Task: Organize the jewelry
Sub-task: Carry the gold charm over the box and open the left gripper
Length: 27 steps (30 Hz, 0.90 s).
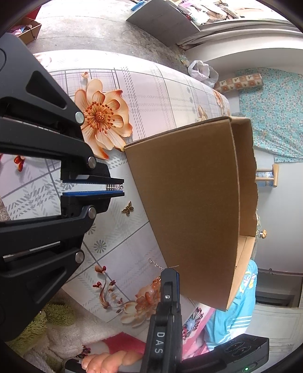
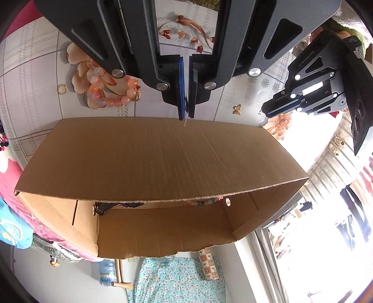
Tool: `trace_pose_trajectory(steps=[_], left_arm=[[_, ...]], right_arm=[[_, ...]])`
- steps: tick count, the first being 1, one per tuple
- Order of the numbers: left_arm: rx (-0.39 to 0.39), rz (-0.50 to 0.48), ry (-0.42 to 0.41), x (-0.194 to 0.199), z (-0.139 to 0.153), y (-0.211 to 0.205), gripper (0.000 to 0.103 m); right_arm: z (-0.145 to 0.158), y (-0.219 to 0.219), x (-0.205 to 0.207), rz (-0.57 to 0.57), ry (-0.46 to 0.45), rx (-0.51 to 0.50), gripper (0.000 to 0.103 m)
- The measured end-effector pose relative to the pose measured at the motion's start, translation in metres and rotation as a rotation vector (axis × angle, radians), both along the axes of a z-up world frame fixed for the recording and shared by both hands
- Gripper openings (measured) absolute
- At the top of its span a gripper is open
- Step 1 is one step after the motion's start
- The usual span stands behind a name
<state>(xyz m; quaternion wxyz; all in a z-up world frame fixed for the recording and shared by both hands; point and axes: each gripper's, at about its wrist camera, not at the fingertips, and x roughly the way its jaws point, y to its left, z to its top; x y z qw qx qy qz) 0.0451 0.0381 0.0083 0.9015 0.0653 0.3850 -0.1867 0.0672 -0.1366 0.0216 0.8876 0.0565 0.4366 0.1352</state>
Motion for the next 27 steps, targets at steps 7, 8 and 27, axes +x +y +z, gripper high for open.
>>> trace_pose_trajectory(steps=[7,8,27], left_arm=[[-0.133,-0.051,-0.057,-0.018,0.045,0.016,0.004],[-0.158,-0.062,-0.072,-0.020,0.053,0.018,0.004],[-0.087,-0.121,-0.017,0.101,0.098,-0.029,0.004]], right_arm=[[0.035,-0.006,-0.011,0.062,-0.064,0.112,0.003],[0.041,-0.006,-0.012,0.068,-0.080,0.124,0.003],[0.097,-0.020,0.076,0.088,-0.143,0.125,0.003]])
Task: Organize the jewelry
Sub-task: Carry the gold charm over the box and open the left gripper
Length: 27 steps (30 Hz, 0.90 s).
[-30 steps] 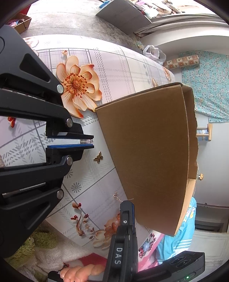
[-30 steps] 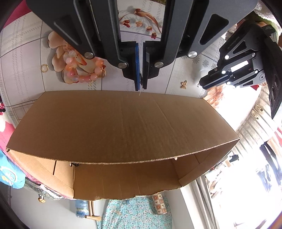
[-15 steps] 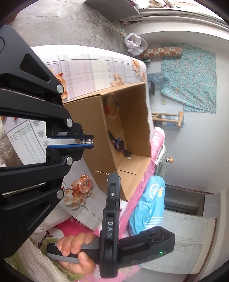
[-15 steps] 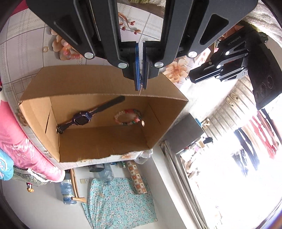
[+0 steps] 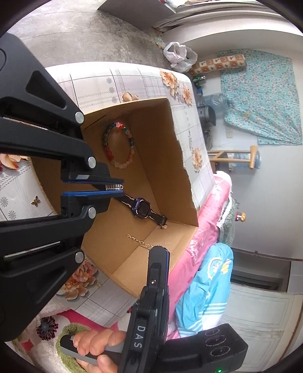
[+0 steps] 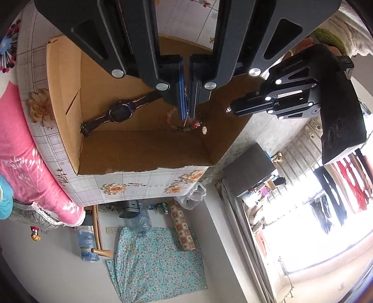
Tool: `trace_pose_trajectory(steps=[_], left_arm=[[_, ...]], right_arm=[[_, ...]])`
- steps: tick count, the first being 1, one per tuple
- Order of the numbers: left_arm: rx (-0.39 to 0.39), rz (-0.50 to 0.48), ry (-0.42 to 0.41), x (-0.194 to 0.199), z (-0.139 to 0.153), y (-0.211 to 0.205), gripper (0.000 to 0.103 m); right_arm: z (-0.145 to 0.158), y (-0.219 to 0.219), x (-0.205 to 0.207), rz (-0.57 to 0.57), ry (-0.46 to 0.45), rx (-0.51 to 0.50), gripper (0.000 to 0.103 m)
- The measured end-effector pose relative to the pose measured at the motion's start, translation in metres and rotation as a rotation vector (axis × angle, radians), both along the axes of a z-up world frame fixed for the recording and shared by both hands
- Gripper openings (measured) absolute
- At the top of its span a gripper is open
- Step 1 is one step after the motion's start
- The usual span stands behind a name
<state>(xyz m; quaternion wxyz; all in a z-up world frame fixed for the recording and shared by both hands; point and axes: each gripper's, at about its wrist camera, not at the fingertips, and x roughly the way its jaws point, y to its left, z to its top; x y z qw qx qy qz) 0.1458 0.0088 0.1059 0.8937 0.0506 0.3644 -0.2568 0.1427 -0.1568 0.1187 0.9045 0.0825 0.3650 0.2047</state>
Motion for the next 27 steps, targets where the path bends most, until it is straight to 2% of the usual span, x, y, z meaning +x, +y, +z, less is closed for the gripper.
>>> trace_pose_trajectory(steps=[3,8,14,17,24,27], left_arm=[[0.004,-0.017,0.054,0.022,-0.003,-0.007,0.004],[0.056,-0.008,0.145,0.048,-0.018,-0.013,0.004],[0.014,0.033,0.232,0.067,-0.032,-0.006,0.004],[-0.017,0.051,0.233,0.066,-0.032,-0.002,0.004],[-0.048,0.062,0.160,0.049,-0.015,0.004,0.005],[-0.069,0.072,0.131,0.039,-0.007,0.009,0.011]], right_arm=[[-0.009,-0.004,0.017,-0.004,0.049,-0.023,0.003],[-0.027,-0.011,0.039,-0.010,0.151,-0.036,0.003],[-0.038,-0.023,0.044,-0.033,0.190,-0.005,0.004],[-0.036,-0.029,0.040,-0.045,0.177,0.017,0.004],[-0.027,-0.044,0.030,-0.046,0.143,0.080,0.005],[-0.029,-0.052,0.031,-0.065,0.152,0.105,0.008]])
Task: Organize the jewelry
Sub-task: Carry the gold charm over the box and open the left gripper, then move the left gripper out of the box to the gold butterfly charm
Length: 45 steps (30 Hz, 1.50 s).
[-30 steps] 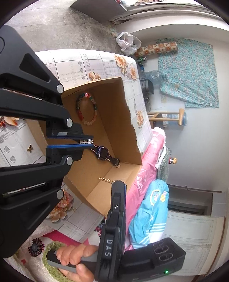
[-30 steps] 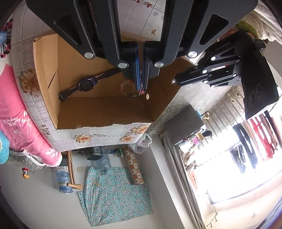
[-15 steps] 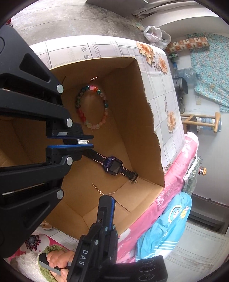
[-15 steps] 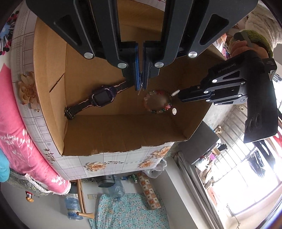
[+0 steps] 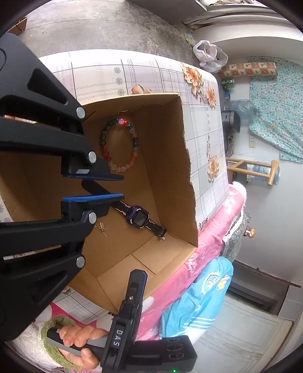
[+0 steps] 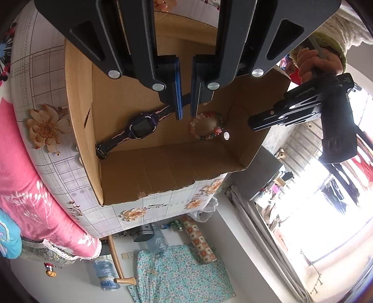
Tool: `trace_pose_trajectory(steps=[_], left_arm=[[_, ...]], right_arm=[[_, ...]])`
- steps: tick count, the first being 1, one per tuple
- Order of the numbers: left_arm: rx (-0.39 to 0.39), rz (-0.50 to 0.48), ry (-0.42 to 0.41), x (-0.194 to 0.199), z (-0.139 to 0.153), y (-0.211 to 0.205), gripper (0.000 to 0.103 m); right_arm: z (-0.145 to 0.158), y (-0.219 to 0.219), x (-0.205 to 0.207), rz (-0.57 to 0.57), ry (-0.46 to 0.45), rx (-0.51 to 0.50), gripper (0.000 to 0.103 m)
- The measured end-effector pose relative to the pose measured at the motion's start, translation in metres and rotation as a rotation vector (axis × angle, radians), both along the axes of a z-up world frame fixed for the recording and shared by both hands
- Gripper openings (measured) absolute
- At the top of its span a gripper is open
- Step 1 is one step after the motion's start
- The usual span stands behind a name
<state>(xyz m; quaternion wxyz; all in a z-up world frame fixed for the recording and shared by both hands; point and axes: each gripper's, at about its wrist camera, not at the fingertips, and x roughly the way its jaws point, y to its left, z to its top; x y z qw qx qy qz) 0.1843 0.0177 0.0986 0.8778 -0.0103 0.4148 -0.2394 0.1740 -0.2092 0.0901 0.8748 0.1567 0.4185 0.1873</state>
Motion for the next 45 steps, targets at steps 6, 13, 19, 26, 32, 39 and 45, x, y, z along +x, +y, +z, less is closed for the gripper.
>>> trace_pose_trajectory(steps=[6,13,19,26,32,39,45], left_arm=[[-0.064,-0.010,-0.120,-0.046,0.021,0.013,0.018],[-0.087,-0.056,-0.194,-0.107,0.016,0.025,0.051],[-0.079,-0.079,-0.155,-0.142,-0.016,0.021,0.061],[0.086,-0.026,-0.085,-0.145,-0.072,-0.002,0.061],[0.183,0.016,-0.082,-0.132,-0.097,-0.011,0.056],[0.151,-0.014,-0.058,-0.120,-0.107,-0.016,0.036],[0.199,-0.036,-0.096,-0.121,-0.110,-0.020,0.027]], right_arm=[[0.011,-0.012,-0.018,-0.034,-0.043,0.045,0.009],[0.018,-0.017,-0.075,-0.043,-0.139,0.078,0.022],[-0.007,-0.011,-0.119,-0.052,-0.125,0.046,0.026],[-0.064,-0.008,-0.139,-0.073,0.051,0.070,0.026],[-0.092,0.011,-0.145,-0.063,0.125,0.081,0.026],[-0.099,0.034,-0.136,-0.050,0.137,0.021,0.026],[-0.095,0.046,-0.131,-0.045,0.122,-0.011,0.026]])
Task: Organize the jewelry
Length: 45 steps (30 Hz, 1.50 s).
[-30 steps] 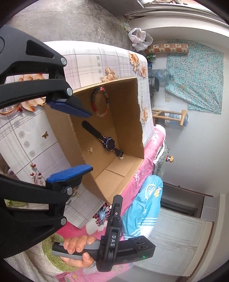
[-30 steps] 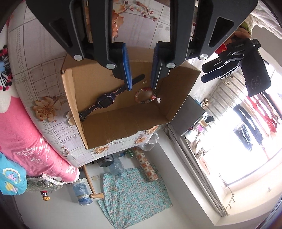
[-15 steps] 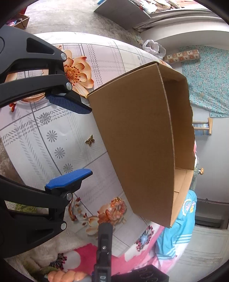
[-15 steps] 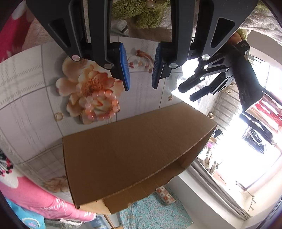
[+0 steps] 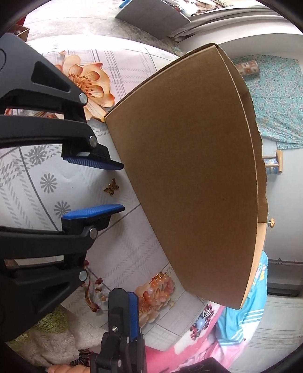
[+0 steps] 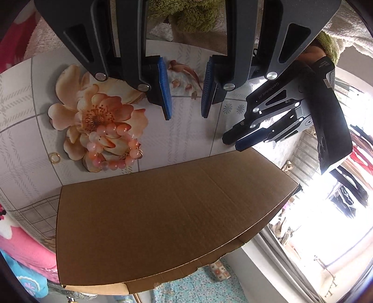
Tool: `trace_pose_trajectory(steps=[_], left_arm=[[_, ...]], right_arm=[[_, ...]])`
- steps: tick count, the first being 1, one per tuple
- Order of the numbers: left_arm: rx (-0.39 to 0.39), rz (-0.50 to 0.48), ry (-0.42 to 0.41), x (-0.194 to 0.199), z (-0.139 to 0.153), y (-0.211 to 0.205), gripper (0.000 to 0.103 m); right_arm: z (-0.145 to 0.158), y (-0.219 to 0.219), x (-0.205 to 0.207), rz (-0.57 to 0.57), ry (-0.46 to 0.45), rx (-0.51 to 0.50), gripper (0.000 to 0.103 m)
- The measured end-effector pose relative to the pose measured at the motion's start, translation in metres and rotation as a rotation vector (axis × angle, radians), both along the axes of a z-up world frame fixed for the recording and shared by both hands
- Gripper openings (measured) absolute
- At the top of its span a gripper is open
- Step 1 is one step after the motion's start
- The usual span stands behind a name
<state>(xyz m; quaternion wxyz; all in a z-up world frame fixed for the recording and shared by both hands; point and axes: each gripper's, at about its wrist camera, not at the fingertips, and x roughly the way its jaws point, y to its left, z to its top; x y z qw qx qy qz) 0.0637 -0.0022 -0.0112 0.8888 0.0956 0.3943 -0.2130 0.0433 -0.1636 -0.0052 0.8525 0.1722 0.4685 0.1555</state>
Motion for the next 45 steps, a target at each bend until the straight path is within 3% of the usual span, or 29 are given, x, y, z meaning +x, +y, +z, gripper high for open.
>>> trace_pose_trajectory(steps=[7,21,23,31,36,40,45], left_arm=[[0.003,-0.039,-0.009,-0.002,0.000,-0.003,0.008],[-0.012,-0.060,-0.005,-0.019,-0.001,-0.008,0.007],[-0.018,-0.067,-0.004,-0.023,0.000,-0.008,0.000],[-0.016,-0.068,-0.003,-0.028,0.000,-0.006,0.000],[-0.075,-0.072,-0.002,-0.030,0.010,0.006,0.001],[-0.089,-0.095,0.008,-0.031,0.012,0.011,0.012],[-0.004,-0.121,0.025,-0.030,0.004,-0.001,0.025]], right_arm=[[-0.004,0.002,0.005,-0.008,0.009,0.009,0.026],[0.000,-0.013,-0.006,-0.029,-0.018,0.015,0.026],[0.001,-0.016,-0.009,-0.033,-0.024,0.014,0.026],[0.002,-0.026,-0.017,-0.069,-0.022,0.004,0.026],[0.003,-0.031,-0.019,-0.089,-0.026,0.011,0.026],[-0.002,-0.030,-0.017,-0.081,-0.015,0.027,0.026],[-0.001,-0.021,-0.014,-0.056,-0.017,0.029,0.026]])
